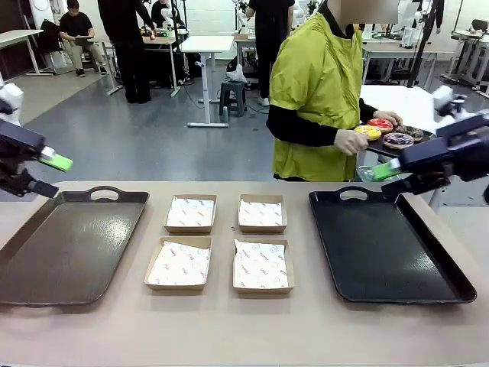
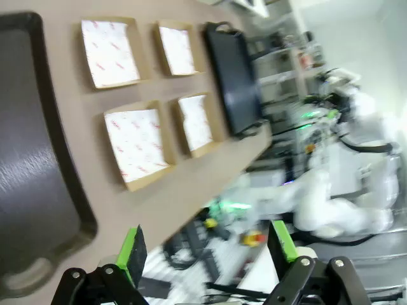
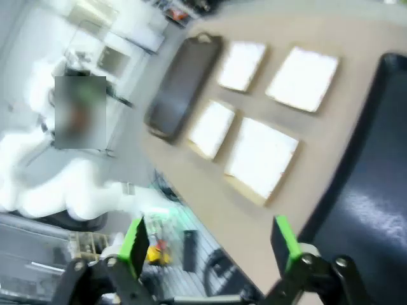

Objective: Individually package the donuts and arrange them on the tray.
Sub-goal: Pick up one Paper togo box.

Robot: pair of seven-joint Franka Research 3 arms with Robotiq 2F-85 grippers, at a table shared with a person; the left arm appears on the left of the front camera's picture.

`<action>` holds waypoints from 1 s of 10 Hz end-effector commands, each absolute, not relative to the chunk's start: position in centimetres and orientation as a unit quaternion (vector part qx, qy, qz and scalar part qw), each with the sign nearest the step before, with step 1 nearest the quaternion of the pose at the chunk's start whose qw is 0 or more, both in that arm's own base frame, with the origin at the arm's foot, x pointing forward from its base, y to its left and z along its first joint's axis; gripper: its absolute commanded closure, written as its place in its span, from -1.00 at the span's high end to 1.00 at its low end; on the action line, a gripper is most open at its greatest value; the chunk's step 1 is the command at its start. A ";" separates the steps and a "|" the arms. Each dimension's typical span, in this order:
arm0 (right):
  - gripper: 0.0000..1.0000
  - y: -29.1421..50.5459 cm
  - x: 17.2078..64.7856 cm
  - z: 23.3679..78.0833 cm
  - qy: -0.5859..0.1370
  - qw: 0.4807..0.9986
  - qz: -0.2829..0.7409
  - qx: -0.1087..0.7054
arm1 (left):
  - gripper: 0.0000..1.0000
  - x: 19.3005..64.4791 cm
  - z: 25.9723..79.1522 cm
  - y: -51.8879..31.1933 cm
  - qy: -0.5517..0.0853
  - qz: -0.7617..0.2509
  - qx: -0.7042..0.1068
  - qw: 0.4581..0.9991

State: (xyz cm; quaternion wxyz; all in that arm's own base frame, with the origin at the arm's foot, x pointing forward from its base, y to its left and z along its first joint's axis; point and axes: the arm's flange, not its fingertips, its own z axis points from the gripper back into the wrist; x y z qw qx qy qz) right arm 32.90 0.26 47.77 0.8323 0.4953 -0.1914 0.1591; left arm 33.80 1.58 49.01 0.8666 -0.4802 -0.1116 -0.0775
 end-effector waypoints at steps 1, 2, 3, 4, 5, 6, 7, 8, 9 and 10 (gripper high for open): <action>1.00 -3.7 32.2 45.2 -0.143 0.728 -0.018 0.670 | 1.00 34.0 47.2 5.7 -0.072 0.109 -0.646 0.752; 1.00 -6.3 31.7 44.5 -0.151 0.726 -0.042 0.670 | 1.00 33.6 46.3 8.4 -0.068 0.132 -0.661 0.736; 1.00 -8.7 31.2 44.0 -0.163 0.721 -0.064 0.671 | 1.00 33.2 45.8 10.5 -0.069 0.150 -0.667 0.727; 1.00 -10.7 30.5 43.6 -0.167 0.722 -0.080 0.667 | 1.00 32.5 45.6 12.3 -0.074 0.162 -0.676 0.716; 1.00 -12.0 29.9 43.5 -0.173 0.727 -0.090 0.659 | 1.00 31.6 45.3 13.9 -0.080 0.176 -0.673 0.713; 1.00 -13.0 29.6 43.6 -0.175 0.738 -0.097 0.644 | 1.00 31.2 45.1 14.6 -0.081 0.186 -0.667 0.717; 1.00 -13.3 29.7 43.7 -0.171 0.760 -0.094 0.619 | 1.00 31.3 44.9 15.1 -0.079 0.187 -0.652 0.731; 1.00 -13.2 30.2 43.8 -0.167 0.779 -0.092 0.597 | 1.00 31.6 44.7 14.8 -0.078 0.175 -0.623 0.759; 1.00 -12.8 30.5 43.7 -0.161 0.787 -0.086 0.590 | 1.00 31.9 44.4 14.6 -0.071 0.169 -0.609 0.771; 1.00 -12.6 30.7 43.5 -0.152 0.795 -0.084 0.582 | 1.00 32.1 44.1 14.4 -0.073 0.169 -0.597 0.780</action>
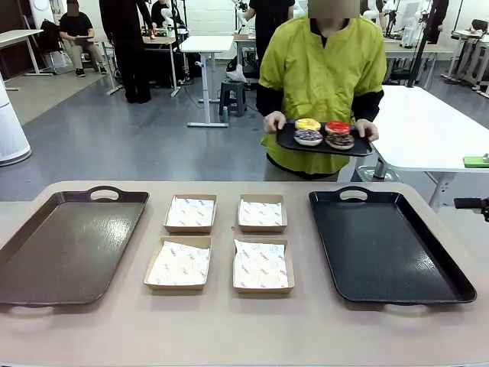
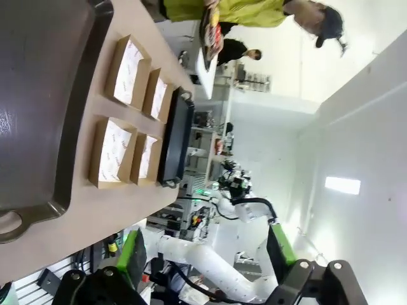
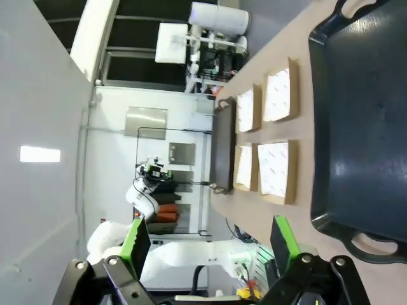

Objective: Individually package the donuts and arrange them on the tray.
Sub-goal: Pick up one Paper togo box.

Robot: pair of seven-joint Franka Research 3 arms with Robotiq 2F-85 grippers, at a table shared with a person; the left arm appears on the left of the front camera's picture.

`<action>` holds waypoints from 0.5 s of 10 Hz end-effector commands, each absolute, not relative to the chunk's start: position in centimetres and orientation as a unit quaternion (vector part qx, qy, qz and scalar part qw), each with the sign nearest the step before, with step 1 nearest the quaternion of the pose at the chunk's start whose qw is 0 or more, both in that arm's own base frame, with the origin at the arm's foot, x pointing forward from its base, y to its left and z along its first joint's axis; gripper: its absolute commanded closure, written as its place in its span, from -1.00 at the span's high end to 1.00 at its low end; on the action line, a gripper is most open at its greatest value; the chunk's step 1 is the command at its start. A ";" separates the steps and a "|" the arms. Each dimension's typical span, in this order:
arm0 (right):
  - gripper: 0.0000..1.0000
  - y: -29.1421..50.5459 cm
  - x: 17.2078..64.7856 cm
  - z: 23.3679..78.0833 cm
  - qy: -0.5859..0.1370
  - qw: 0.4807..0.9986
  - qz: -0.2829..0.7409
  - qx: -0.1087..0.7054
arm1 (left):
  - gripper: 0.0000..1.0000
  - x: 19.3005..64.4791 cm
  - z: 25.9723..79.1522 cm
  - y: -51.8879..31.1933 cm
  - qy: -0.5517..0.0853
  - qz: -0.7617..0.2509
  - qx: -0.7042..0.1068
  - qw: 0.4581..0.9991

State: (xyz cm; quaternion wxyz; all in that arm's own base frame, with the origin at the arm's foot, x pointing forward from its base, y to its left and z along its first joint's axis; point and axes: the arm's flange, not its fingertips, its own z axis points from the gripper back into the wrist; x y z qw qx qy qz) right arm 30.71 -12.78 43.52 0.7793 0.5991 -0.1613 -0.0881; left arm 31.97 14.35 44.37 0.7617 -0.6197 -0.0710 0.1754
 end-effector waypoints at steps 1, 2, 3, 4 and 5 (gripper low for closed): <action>1.00 -12.4 30.9 43.2 -0.148 0.802 -0.087 0.572 | 1.00 32.3 44.3 13.9 -0.076 0.164 -0.585 0.791; 1.00 -11.5 31.0 43.4 -0.141 0.848 -0.094 0.503 | 1.00 32.0 44.4 14.3 -0.071 0.175 -0.620 0.762; 1.00 -12.3 31.0 43.4 -0.155 0.789 -0.084 0.589 | 1.00 32.0 44.4 14.3 -0.071 0.175 -0.620 0.762; 1.00 -12.3 31.0 43.4 -0.155 0.789 -0.084 0.589 | 1.00 32.0 44.4 14.3 -0.071 0.175 -0.620 0.762; 1.00 -12.3 31.0 43.4 -0.155 0.789 -0.084 0.589 | 1.00 32.0 44.4 14.3 -0.071 0.175 -0.620 0.762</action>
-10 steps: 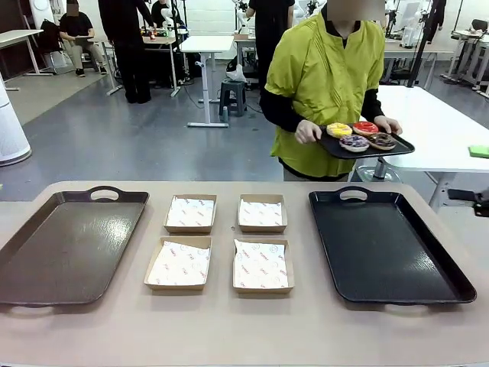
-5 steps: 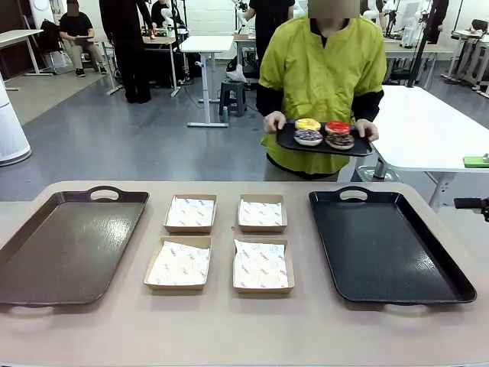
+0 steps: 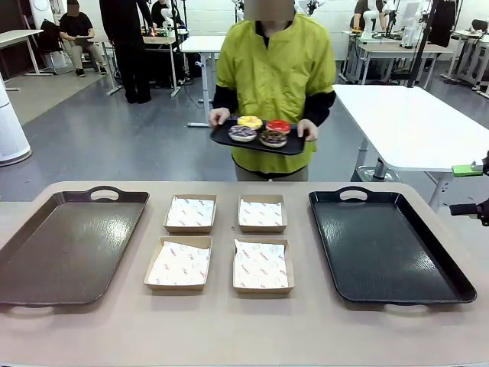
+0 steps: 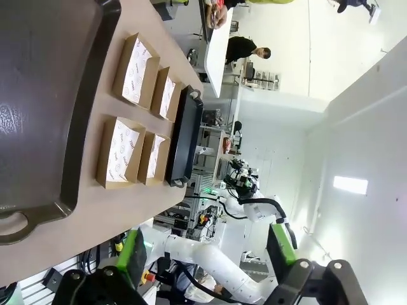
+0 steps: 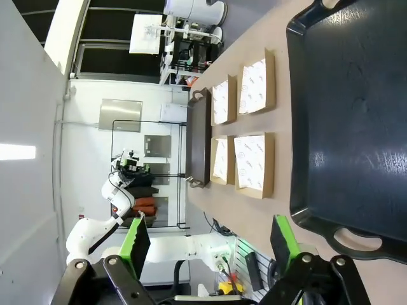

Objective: Individually package the donuts and arrange them on the tray.
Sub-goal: Pick up one Paper togo box.

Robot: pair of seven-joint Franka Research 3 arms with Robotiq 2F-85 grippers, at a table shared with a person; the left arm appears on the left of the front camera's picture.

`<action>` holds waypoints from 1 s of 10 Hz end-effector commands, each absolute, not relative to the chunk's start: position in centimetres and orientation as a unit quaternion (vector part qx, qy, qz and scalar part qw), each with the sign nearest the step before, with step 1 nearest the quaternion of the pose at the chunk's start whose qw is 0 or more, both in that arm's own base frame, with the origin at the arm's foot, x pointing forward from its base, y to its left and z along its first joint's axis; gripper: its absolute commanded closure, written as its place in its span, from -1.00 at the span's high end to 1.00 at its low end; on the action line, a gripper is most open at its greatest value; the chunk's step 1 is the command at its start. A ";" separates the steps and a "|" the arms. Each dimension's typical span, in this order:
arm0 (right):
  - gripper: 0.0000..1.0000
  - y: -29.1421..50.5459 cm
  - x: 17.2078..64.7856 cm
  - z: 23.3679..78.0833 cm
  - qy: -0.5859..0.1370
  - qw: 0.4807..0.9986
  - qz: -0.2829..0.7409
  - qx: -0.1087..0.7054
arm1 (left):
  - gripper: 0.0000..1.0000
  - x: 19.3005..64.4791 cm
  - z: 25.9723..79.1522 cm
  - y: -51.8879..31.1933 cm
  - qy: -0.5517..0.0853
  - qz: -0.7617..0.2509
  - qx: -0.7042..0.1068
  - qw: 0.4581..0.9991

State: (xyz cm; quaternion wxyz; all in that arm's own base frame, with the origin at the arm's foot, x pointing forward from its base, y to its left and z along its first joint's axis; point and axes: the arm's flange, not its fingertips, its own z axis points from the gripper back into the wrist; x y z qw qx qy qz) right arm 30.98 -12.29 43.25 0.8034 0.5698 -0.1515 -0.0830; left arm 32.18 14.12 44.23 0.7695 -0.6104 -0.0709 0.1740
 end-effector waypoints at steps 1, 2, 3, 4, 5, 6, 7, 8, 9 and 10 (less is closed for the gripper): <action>1.00 -12.3 31.0 43.4 -0.155 0.789 -0.084 0.589 | 1.00 32.0 44.4 14.3 -0.071 0.175 -0.620 0.762; 1.00 -12.3 31.0 43.4 -0.155 0.789 -0.084 0.589 | 1.00 32.0 44.4 14.3 -0.071 0.175 -0.620 0.762; 1.00 -12.3 31.0 43.4 -0.155 0.789 -0.084 0.589 | 1.00 32.0 44.4 14.3 -0.071 0.175 -0.620 0.762; 1.00 -12.3 31.0 43.4 -0.155 0.789 -0.084 0.589 | 1.00 32.0 44.4 14.3 -0.071 0.175 -0.620 0.762; 1.00 -12.3 31.0 43.4 -0.155 0.789 -0.084 0.589 | 1.00 32.0 44.4 14.3 -0.071 0.175 -0.620 0.762; 1.00 -12.3 31.0 43.4 -0.155 0.789 -0.084 0.589 | 1.00 32.0 44.4 14.3 -0.071 0.175 -0.620 0.762; 1.00 -12.3 31.0 43.4 -0.155 0.789 -0.084 0.589 | 1.00 32.0 44.4 14.3 -0.071 0.175 -0.620 0.762; 1.00 -12.3 31.0 43.4 -0.155 0.789 -0.084 0.589 | 1.00 32.0 44.4 14.3 -0.071 0.175 -0.620 0.762; 1.00 -12.3 31.0 43.4 -0.155 0.789 -0.084 0.589 | 1.00 32.0 44.4 14.3 -0.071 0.175 -0.620 0.762; 1.00 -12.3 31.0 43.4 -0.155 0.789 -0.084 0.589 | 1.00 32.0 44.4 14.3 -0.071 0.175 -0.620 0.762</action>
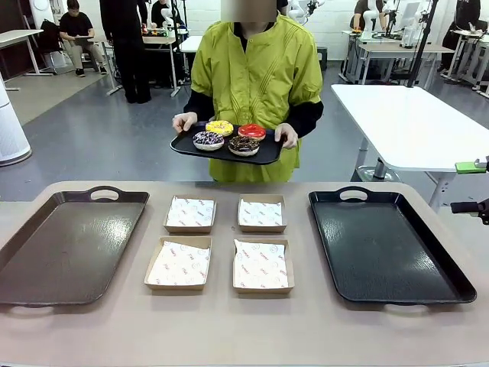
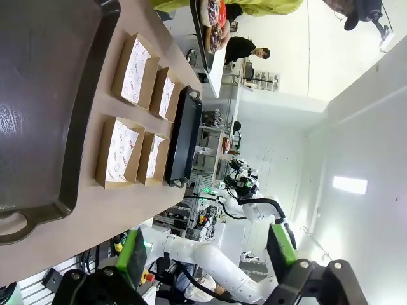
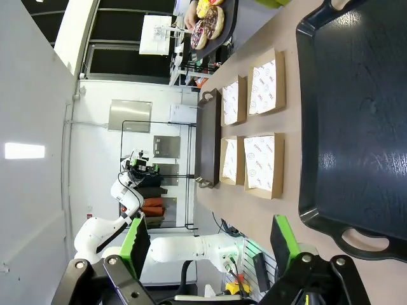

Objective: Individually package the donuts and arrange them on the tray.
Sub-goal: Pick up one Paper togo box.

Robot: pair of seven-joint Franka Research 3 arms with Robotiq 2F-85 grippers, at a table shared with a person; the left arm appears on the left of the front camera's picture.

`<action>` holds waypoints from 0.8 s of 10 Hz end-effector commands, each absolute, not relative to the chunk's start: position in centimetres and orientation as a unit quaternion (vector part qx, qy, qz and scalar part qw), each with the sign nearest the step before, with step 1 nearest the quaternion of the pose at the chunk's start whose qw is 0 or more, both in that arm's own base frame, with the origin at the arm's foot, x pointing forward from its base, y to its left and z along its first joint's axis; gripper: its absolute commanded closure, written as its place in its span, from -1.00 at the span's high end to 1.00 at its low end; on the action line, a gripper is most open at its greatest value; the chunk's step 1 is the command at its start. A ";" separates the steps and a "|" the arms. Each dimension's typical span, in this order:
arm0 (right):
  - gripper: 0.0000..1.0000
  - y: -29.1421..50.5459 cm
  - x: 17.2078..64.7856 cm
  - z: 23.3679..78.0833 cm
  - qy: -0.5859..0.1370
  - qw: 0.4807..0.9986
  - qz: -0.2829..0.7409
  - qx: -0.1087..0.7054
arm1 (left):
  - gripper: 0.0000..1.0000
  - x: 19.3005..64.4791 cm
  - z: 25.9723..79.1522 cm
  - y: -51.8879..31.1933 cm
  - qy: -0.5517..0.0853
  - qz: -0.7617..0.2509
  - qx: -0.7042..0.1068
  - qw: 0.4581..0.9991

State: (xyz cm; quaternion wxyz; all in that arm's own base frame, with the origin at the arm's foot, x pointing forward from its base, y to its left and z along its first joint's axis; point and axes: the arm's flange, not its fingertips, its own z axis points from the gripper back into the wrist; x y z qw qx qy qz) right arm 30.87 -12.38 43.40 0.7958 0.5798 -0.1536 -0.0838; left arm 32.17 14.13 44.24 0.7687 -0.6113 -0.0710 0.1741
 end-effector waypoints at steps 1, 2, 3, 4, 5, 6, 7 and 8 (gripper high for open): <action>1.00 -12.3 31.0 43.4 -0.155 0.789 -0.084 0.589 | 1.00 32.0 44.4 14.3 -0.071 0.175 -0.620 0.762; 1.00 -12.3 31.0 43.4 -0.155 0.789 -0.084 0.589 | 1.00 32.0 44.4 14.3 -0.071 0.175 -0.620 0.762; 1.00 -12.3 31.0 43.4 -0.155 0.789 -0.084 0.589 | 1.00 32.0 44.4 14.3 -0.071 0.175 -0.620 0.762; 1.00 -12.3 31.0 43.4 -0.155 0.789 -0.084 0.589 | 1.00 32.0 44.4 14.3 -0.071 0.175 -0.620 0.762; 1.00 -12.3 31.0 43.4 -0.155 0.789 -0.084 0.589 | 1.00 32.0 44.4 14.3 -0.071 0.175 -0.620 0.762; 1.00 -12.3 31.0 43.4 -0.155 0.789 -0.084 0.589 | 1.00 32.0 44.4 14.3 -0.071 0.175 -0.620 0.762; 1.00 -12.3 31.0 43.4 -0.155 0.789 -0.084 0.589 | 1.00 32.0 44.4 14.3 -0.071 0.175 -0.620 0.762; 1.00 -12.3 31.0 43.4 -0.155 0.789 -0.084 0.589 | 1.00 32.0 44.4 14.3 -0.071 0.175 -0.620 0.762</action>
